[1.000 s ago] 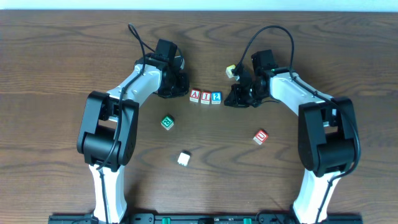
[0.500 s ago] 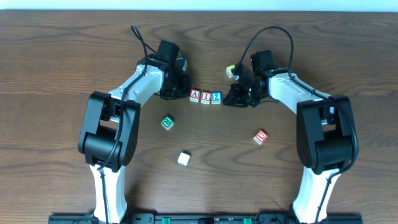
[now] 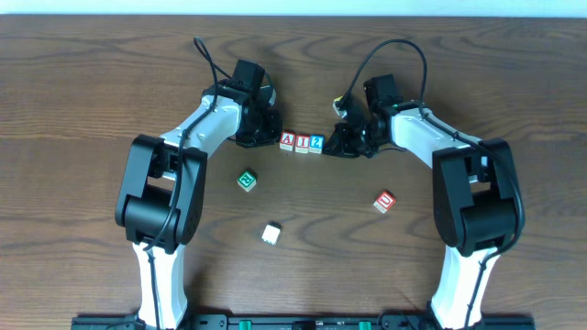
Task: Spell out Ai2
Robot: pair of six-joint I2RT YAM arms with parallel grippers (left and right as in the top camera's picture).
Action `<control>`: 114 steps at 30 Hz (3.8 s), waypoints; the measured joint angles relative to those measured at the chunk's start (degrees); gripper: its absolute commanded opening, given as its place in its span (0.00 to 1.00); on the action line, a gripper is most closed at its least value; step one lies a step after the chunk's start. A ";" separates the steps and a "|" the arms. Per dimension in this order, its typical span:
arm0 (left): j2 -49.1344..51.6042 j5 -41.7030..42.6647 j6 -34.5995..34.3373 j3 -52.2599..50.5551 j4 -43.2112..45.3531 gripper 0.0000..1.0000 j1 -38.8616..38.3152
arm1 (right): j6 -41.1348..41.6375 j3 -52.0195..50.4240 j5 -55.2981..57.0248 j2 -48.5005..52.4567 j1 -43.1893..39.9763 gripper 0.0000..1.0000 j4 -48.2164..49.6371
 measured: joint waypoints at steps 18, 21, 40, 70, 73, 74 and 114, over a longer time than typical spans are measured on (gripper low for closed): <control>0.00 0.02 0.00 0.00 -0.94 0.06 -0.66 | 0.50 0.00 -0.11 0.00 -0.02 0.01 0.42; 0.00 -0.07 0.00 0.00 -0.72 0.06 -1.57 | 0.50 0.00 -0.04 0.00 -0.02 0.01 0.42; 0.00 -1.77 -0.02 0.00 -2.10 0.06 -2.23 | 0.50 0.00 1.29 0.00 -0.22 0.01 1.07; -38.99 -19.61 -1.27 0.66 -15.45 0.95 2.80 | -9.27 24.48 16.72 -14.58 -7.76 0.99 -18.91; -40.06 -19.58 -1.27 0.66 -16.15 0.96 2.80 | -9.49 24.37 17.38 -14.19 -7.74 0.99 -19.12; -40.13 -19.61 -1.27 0.66 -16.15 0.95 2.80 | -9.49 24.22 17.53 -13.99 -7.74 0.99 -19.12; -113.44 -25.11 14.23 -55.21 -8.59 0.96 15.45 | -9.86 23.71 18.58 -13.81 -7.74 0.99 -19.19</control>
